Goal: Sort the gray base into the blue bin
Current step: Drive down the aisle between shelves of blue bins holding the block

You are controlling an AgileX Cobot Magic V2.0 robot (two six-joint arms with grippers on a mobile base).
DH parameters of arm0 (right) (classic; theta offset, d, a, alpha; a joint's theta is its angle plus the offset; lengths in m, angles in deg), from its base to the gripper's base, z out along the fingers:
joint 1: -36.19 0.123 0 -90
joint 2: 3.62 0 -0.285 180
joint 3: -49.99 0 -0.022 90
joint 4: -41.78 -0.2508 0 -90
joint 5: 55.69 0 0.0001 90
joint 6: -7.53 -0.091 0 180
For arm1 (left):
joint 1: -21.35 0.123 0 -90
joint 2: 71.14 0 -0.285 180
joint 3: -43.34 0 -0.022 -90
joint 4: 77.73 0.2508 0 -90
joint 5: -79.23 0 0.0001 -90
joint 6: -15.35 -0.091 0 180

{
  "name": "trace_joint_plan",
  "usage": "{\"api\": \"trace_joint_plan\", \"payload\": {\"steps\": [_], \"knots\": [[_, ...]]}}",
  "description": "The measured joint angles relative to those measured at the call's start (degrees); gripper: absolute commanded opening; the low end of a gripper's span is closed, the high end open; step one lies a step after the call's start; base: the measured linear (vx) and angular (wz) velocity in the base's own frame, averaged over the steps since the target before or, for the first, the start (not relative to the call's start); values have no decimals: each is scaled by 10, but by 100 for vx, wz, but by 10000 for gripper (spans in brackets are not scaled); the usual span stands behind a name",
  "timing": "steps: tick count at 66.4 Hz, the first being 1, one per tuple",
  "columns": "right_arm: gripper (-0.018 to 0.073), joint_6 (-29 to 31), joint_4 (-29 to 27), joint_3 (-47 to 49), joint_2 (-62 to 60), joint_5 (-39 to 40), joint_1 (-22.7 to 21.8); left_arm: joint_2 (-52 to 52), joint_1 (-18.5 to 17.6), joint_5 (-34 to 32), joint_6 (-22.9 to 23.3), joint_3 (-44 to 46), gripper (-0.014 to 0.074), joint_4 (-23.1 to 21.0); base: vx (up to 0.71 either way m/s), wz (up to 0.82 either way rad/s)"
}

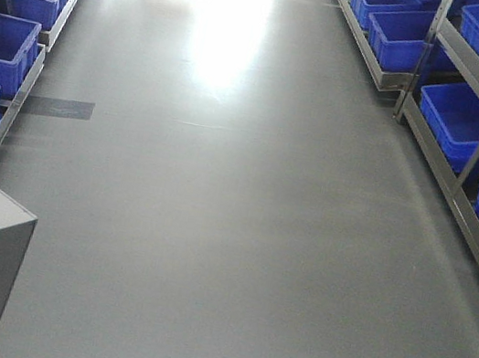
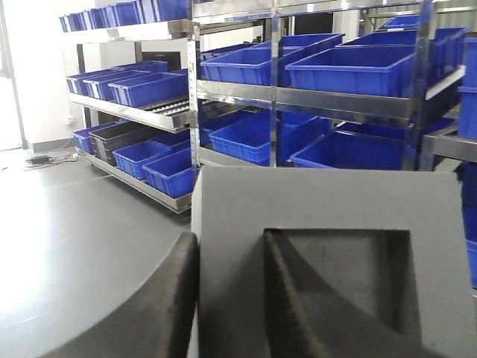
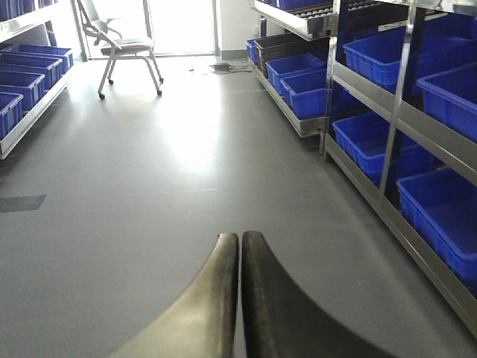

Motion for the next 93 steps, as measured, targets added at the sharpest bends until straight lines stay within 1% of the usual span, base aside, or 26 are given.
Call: {"api": "trace_joint_plan", "payload": {"steps": [36,93], "knots": [[-5,0,0,0,0,0,0,0,0,0,0,0,-6,0,46,11],[-5,0,0,0,0,0,0,0,0,0,0,0,-6,0,47,2]]}}
